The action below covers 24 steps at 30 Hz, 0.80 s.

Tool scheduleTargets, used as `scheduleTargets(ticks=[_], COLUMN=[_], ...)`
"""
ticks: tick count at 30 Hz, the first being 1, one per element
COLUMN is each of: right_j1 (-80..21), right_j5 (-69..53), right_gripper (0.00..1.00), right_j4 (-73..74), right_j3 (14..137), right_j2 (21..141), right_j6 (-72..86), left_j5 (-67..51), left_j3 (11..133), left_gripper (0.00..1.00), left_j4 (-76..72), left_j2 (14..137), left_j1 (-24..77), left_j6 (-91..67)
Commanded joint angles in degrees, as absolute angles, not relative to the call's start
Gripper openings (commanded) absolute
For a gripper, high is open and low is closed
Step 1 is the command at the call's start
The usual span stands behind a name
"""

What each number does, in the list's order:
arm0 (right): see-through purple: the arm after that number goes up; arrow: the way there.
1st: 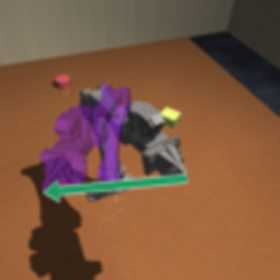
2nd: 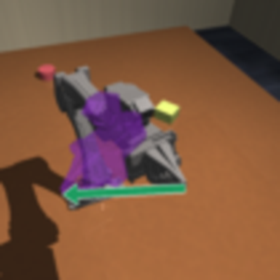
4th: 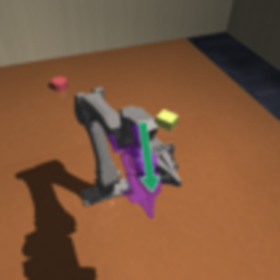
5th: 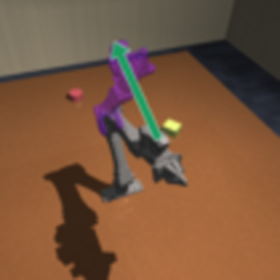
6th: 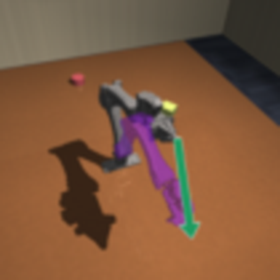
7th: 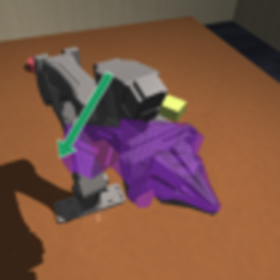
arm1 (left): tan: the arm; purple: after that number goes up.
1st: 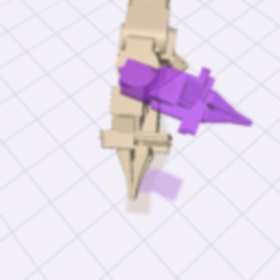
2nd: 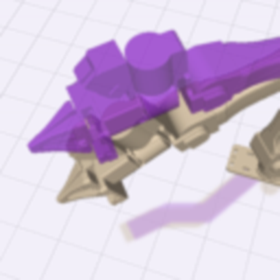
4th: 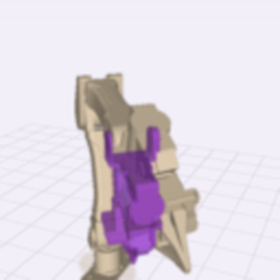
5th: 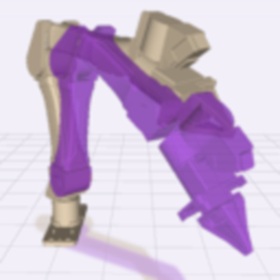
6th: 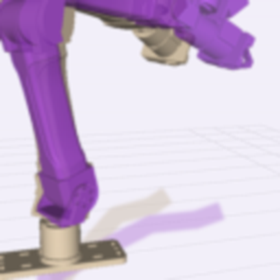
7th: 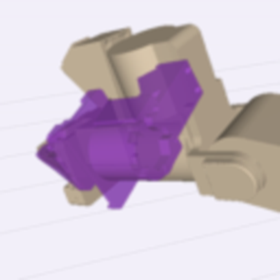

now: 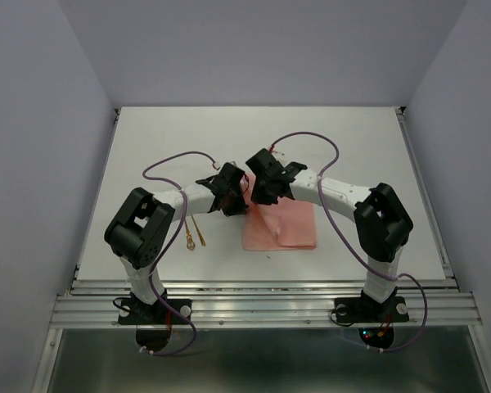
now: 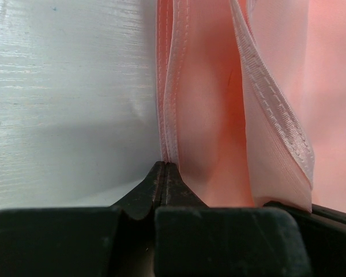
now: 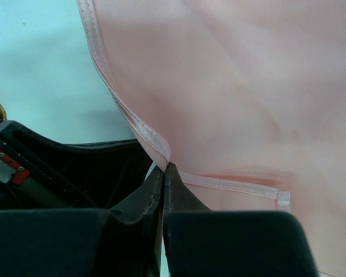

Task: Fold the napkin into a case and place the utensils inside
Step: Fold the rectangle-folded napkin at the center of the board.

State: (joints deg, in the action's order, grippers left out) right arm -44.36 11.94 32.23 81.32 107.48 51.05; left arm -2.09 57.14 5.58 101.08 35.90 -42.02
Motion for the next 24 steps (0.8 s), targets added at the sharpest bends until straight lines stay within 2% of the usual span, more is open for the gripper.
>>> scheduleTargets(ticks=[1,24], right_j1=[-45.4,-46.4], right_j5=[12.7,13.4], right_gripper=[0.01,0.01], right_j4=[30.8,30.5], right_j3=[84.7,85.8], right_j2=[106.7,111.4], right_j6=[51.8,53.8], left_j5=[-1.8,-1.7], left_j3=[56.8,55.7], left_gripper=[0.00,0.00], left_j4=[8.6,8.5], left_j2=[102.1,100.8], left_j1=[36.0,36.0], left_j6=[-41.1,-41.3])
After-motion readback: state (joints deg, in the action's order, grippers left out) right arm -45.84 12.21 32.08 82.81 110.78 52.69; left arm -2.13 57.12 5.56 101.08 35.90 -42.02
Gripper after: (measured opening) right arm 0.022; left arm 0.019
